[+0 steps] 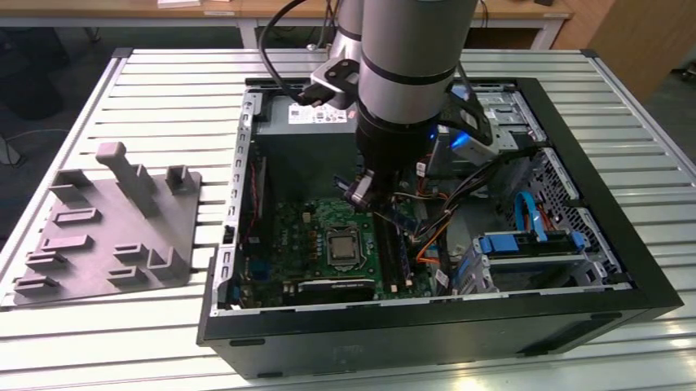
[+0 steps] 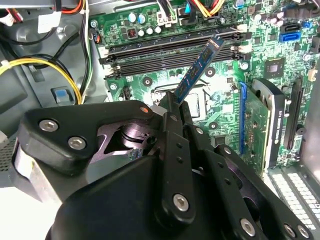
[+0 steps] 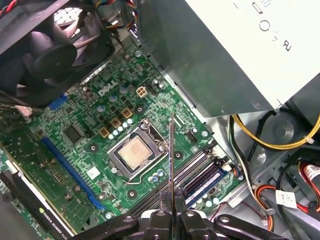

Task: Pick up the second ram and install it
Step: 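Insert the second ram into the second slot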

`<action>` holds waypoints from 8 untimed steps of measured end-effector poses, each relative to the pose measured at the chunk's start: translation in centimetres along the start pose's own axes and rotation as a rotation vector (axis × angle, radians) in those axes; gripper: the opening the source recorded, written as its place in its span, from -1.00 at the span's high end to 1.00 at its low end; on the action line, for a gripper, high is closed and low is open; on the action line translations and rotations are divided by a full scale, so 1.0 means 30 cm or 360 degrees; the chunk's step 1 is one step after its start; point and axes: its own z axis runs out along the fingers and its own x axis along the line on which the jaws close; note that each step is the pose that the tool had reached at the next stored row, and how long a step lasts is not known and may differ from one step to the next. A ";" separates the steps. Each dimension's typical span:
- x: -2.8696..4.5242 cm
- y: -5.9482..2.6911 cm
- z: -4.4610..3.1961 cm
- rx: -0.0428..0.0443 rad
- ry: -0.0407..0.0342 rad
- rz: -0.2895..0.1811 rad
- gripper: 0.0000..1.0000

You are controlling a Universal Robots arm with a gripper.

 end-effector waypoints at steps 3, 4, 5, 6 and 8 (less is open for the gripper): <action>0.000 0.000 0.000 0.0001 -0.0001 0.0029 0.73; 0.000 0.000 0.000 0.0002 -0.0001 0.0038 0.73; 0.000 0.000 0.000 0.0002 -0.0001 0.0049 0.73; 0.000 0.000 0.000 0.0003 -0.0002 0.0060 0.73; 0.000 0.000 0.000 0.0004 -0.0002 0.0082 0.73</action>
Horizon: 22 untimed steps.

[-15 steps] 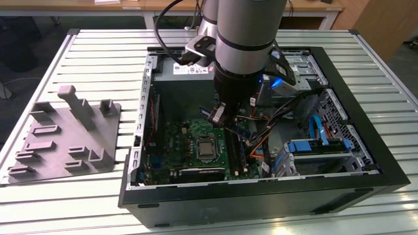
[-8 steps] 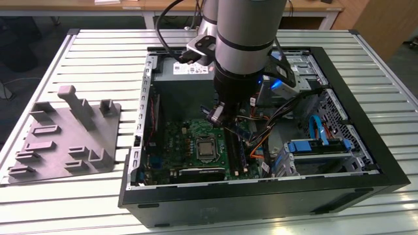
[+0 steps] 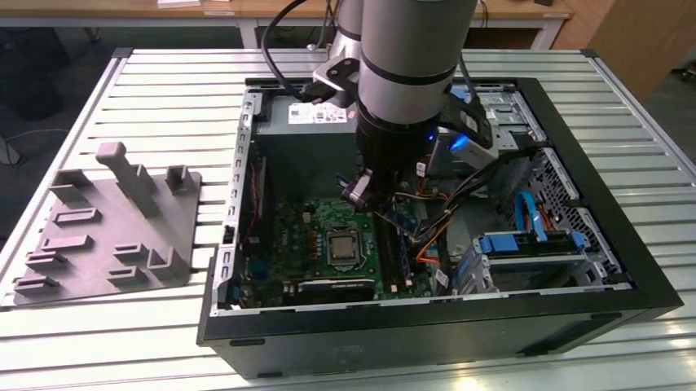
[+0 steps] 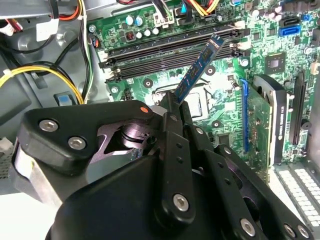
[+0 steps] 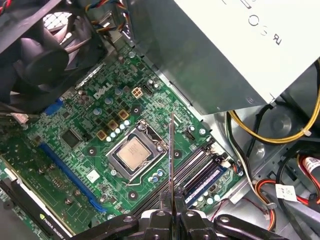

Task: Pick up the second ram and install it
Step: 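Insert the second ram into the second slot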

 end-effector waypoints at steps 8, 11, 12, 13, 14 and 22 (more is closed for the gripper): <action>0.000 0.000 0.000 0.0003 -0.0002 0.0070 0.73; 0.000 0.000 0.001 0.0004 -0.0002 0.0092 0.73; 0.000 0.000 0.001 0.0005 -0.0003 0.0098 0.73; 0.000 0.000 0.001 0.0005 -0.0003 0.0106 0.73; 0.000 0.000 0.001 0.0005 -0.0003 0.0113 0.73; 0.000 0.000 0.001 0.0008 -0.0004 0.0168 0.73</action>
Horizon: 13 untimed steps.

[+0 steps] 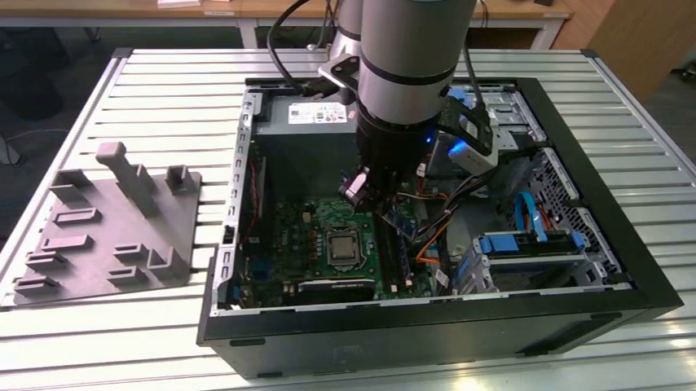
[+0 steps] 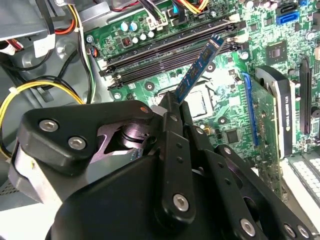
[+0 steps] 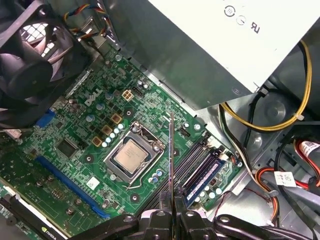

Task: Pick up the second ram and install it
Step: 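Insert the second ram into the second slot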

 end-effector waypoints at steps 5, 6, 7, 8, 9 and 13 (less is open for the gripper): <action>0.000 0.000 0.000 0.0002 -0.0001 0.0037 0.73; 0.000 0.000 0.000 0.0002 -0.0001 0.0044 0.73; 0.000 0.000 0.000 0.0003 -0.0001 0.0052 0.73; 0.000 0.000 0.000 0.0003 -0.0001 0.0060 0.73; 0.000 0.000 0.000 0.0003 -0.0002 0.0067 0.73; 0.000 0.000 0.001 0.0005 -0.0002 0.0101 0.73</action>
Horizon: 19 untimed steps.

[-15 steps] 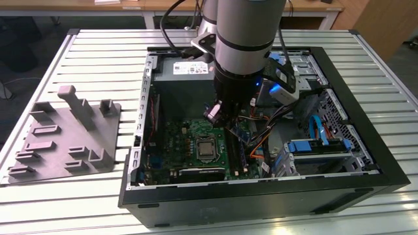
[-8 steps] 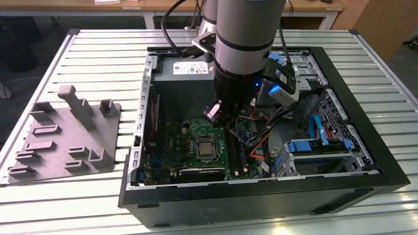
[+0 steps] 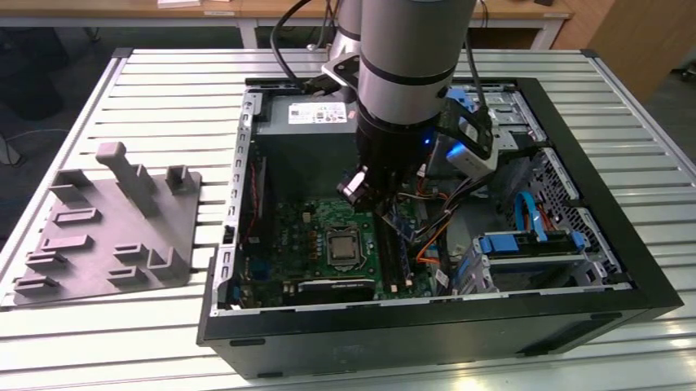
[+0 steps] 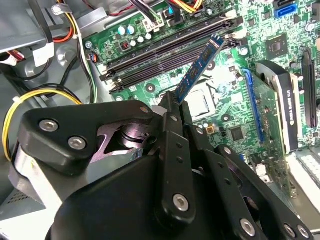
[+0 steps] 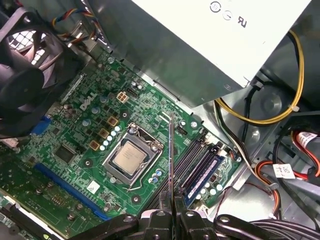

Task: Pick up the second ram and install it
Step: 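Insert the second ram into the second slot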

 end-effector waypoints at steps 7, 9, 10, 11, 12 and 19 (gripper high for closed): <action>0.000 0.000 0.001 0.0003 -0.0001 0.0059 0.73; 0.000 0.000 0.001 0.0004 -0.0002 0.0076 0.73; 0.000 0.000 0.001 0.0004 -0.0002 0.0084 0.73; 0.000 0.000 0.001 0.0004 -0.0002 0.0092 0.73; 0.000 0.000 0.001 0.0005 -0.0003 0.0101 0.73; 0.000 0.000 0.001 0.0008 -0.0004 0.0159 0.73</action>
